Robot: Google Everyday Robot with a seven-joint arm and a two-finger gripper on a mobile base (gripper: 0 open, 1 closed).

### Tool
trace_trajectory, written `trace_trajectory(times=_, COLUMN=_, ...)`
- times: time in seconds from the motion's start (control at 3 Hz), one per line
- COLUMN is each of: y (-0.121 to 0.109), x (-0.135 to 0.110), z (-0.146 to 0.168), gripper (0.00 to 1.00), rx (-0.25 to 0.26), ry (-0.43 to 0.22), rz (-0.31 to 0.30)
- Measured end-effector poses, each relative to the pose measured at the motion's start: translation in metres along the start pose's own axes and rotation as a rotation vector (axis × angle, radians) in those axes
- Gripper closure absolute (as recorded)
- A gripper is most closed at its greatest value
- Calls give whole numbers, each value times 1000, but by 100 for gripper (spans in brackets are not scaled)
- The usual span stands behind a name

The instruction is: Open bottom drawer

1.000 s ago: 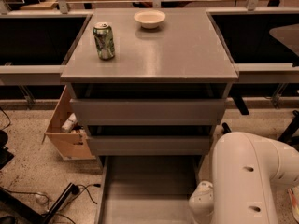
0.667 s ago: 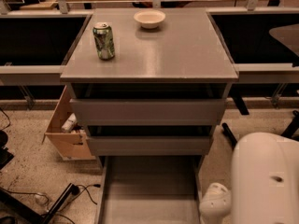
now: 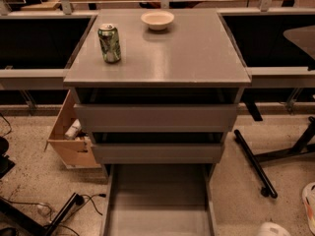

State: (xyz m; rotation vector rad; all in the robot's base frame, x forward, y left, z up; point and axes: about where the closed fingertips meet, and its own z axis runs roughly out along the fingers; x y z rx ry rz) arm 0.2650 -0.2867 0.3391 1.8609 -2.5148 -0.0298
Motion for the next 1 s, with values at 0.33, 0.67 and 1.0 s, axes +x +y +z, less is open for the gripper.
trace_trajectory(times=0.33, y=37, x=3, z=-51, gripper=0, rx=27, ry=-20, rz=59)
trace_trajectory(times=0.67, y=54, x=-7, z=-100, gripper=0, rx=81, ry=-39, rz=108)
trace_trajectory(times=1.0, y=36, x=-16, z=-158, gripper=0, rx=190, ry=-55, rz=146)
